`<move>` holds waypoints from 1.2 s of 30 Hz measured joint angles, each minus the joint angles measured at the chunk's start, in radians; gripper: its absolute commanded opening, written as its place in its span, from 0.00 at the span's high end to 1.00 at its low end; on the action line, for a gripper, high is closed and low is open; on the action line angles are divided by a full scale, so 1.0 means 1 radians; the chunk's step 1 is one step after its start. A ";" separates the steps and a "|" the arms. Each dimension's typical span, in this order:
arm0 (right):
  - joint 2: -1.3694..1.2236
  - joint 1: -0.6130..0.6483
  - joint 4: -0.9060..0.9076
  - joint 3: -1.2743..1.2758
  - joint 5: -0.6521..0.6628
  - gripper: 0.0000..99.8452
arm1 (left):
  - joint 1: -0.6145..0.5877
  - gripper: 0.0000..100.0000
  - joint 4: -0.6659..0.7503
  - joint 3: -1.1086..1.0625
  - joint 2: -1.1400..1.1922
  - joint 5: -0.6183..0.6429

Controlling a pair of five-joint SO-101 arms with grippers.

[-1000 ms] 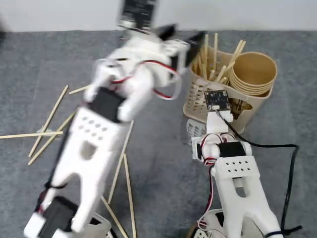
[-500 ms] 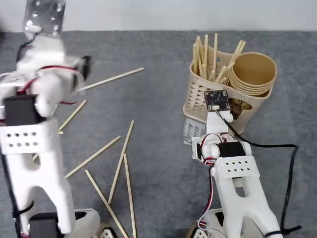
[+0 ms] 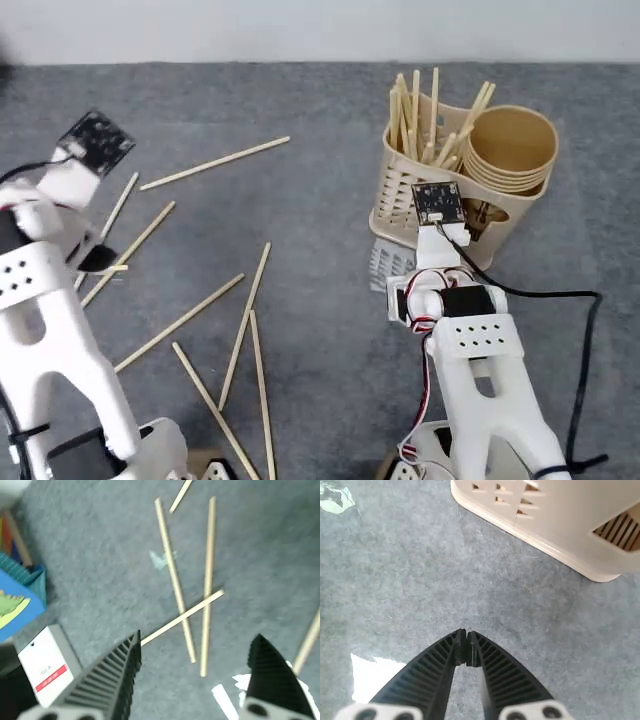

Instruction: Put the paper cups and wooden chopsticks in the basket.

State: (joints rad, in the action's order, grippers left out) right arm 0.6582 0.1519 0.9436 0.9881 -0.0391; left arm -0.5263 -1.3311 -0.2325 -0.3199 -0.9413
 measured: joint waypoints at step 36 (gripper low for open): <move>-0.002 0.000 -0.153 0.078 0.000 0.99 | -0.091 0.79 -0.017 0.497 1.017 -0.173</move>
State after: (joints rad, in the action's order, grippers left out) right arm 0.6567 0.1519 0.7902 1.0664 -0.0391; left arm -0.6168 -1.3479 0.2647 0.6974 -1.1147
